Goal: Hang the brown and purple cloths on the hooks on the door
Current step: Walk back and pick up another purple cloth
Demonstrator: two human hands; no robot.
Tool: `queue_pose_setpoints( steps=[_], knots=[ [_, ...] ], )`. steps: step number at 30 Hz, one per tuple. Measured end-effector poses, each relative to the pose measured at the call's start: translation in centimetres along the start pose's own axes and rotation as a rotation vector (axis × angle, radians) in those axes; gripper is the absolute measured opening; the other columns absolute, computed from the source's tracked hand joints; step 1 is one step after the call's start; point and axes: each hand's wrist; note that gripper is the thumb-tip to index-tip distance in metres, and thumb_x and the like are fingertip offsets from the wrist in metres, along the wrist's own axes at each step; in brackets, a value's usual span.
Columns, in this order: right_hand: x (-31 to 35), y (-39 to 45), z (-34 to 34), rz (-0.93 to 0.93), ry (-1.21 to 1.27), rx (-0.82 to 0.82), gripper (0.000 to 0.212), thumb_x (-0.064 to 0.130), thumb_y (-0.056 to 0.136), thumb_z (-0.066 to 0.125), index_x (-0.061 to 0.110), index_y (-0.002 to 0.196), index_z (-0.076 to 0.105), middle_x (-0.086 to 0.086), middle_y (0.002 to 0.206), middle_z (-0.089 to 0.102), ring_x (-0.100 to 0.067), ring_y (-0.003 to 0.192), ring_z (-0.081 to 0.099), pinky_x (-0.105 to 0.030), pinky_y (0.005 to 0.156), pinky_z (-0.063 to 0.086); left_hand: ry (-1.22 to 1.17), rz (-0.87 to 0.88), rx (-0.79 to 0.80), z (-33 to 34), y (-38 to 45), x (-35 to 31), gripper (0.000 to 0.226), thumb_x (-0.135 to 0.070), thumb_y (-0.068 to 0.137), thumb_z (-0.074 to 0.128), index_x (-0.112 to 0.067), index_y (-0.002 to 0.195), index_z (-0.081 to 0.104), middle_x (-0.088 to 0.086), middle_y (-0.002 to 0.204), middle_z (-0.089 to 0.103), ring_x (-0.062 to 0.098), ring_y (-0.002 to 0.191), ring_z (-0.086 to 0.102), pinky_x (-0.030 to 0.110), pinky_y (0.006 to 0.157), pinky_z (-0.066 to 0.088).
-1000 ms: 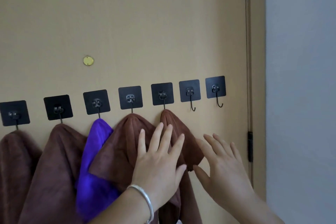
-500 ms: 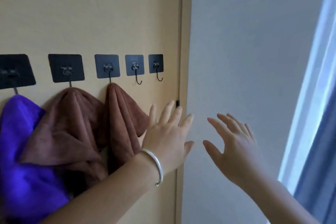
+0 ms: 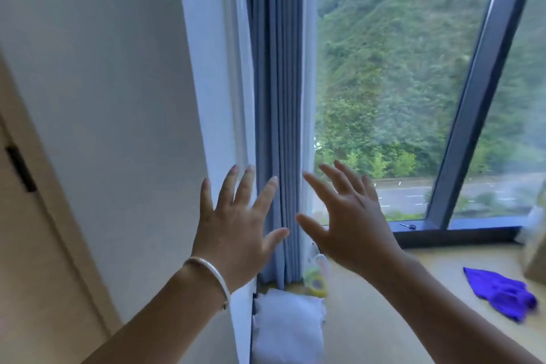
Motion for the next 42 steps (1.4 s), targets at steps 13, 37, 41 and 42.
queue_pose_setpoints(
  steps=[13, 37, 41, 42],
  knots=[
    [-25.5, -22.6, -14.2, 0.536, -0.258, -0.021, 0.072, 0.067, 0.083, 0.042, 0.032, 0.145, 0.031, -0.001, 0.153, 0.031, -0.022, 0.146, 0.015, -0.056, 0.114, 0.015, -0.34, 0.496, 0.044, -0.8, 4.8, -36.5, 0.078, -0.075, 0.085, 0.023, -0.033, 0.151, 0.018, 0.005, 0.158, 0.018, 0.028, 0.147, 0.008, 0.06, 0.113, 0.008],
    [-54.8, -41.4, -28.8, 1.266, -0.64, -0.046, 0.075, 0.072, 0.081, 0.037, 0.035, 0.145, 0.027, 0.003, 0.155, 0.023, -0.016, 0.146, 0.008, -0.048, 0.118, 0.011, -0.729, 1.07, 0.123, 1.4, 12.9, -83.3, 0.08, -0.081, 0.08, 0.003, -0.039, 0.148, -0.001, 0.0, 0.161, 0.002, 0.022, 0.147, -0.009, 0.057, 0.116, 0.001],
    [-61.0, -38.9, -29.8, 1.32, -0.697, -0.087, 0.075, 0.074, 0.079, 0.034, 0.037, 0.144, 0.028, 0.006, 0.154, 0.023, -0.013, 0.145, 0.008, -0.03, 0.112, 0.0, -0.807, 1.109, 0.142, 2.7, 18.2, -89.3, 0.081, -0.08, 0.079, 0.003, -0.039, 0.148, -0.002, 0.0, 0.161, -0.001, 0.021, 0.146, -0.012, 0.057, 0.116, 0.001],
    [-62.4, -38.3, -29.9, 1.326, -0.701, -0.096, 0.074, 0.074, 0.079, 0.033, 0.038, 0.144, 0.028, 0.007, 0.154, 0.023, -0.013, 0.145, 0.007, -0.027, 0.11, -0.002, -0.822, 1.111, 0.151, 3.0, 19.4, -90.6, 0.081, -0.08, 0.079, 0.004, -0.039, 0.149, -0.001, 0.0, 0.161, 0.0, 0.021, 0.147, -0.012, 0.057, 0.116, 0.001]
  ],
)
Point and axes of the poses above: each hand's wrist, its own y-axis towards the middle knuckle, its own z-axis out of the palm, x = y × z
